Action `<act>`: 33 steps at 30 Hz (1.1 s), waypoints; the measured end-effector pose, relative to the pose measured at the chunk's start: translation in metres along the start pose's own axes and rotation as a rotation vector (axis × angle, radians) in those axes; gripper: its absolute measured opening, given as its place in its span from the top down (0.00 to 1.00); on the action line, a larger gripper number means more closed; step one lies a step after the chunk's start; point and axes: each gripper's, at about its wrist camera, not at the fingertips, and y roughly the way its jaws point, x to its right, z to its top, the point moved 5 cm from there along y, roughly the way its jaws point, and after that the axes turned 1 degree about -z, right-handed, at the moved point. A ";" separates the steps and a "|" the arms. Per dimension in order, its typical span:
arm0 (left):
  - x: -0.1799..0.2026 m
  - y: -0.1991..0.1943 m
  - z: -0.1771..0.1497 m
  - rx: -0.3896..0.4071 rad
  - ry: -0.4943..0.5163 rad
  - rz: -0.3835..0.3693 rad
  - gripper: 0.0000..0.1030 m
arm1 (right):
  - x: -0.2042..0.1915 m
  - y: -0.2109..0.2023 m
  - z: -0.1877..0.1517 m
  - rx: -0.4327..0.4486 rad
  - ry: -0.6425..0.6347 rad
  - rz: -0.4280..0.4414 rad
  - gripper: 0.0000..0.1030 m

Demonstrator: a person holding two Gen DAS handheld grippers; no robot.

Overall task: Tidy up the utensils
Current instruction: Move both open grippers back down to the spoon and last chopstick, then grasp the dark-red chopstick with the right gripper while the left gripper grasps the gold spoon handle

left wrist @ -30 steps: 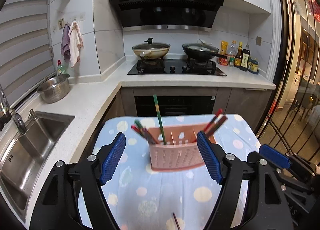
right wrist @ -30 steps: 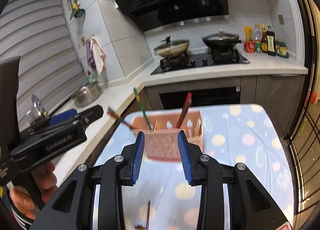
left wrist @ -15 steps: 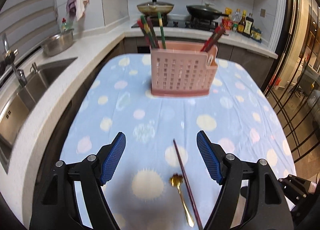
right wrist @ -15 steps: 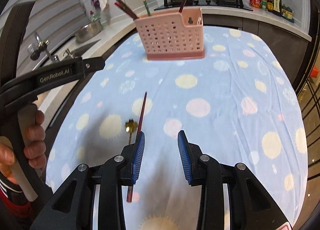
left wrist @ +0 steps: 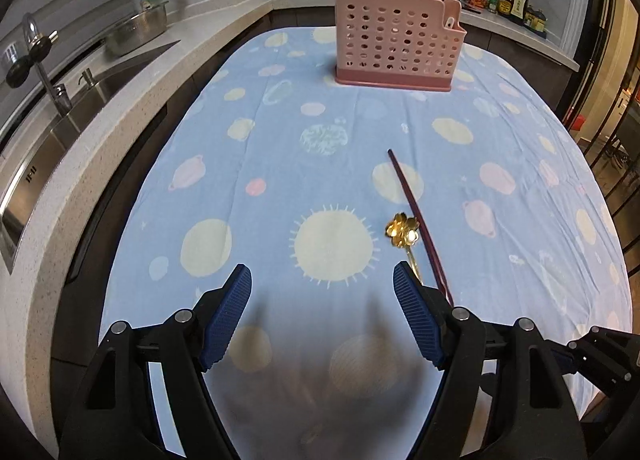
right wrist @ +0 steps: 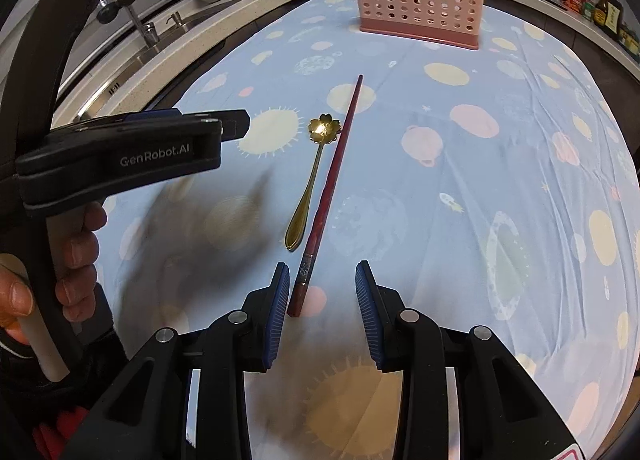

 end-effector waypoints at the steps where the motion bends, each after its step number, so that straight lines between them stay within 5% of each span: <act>1: -0.001 0.001 -0.003 -0.008 -0.002 0.001 0.32 | -0.002 0.003 -0.001 -0.007 -0.008 -0.002 0.67; 10: 0.002 0.008 -0.019 -0.051 -0.006 -0.014 0.32 | -0.007 0.020 -0.006 -0.045 -0.064 -0.023 0.67; 17: 0.011 0.010 -0.021 -0.062 0.007 -0.034 0.32 | 0.008 0.019 -0.007 -0.025 -0.018 -0.055 0.93; 33: 0.052 0.023 -0.032 -0.118 0.071 -0.154 0.30 | 0.050 0.006 -0.012 0.025 0.162 -0.094 0.94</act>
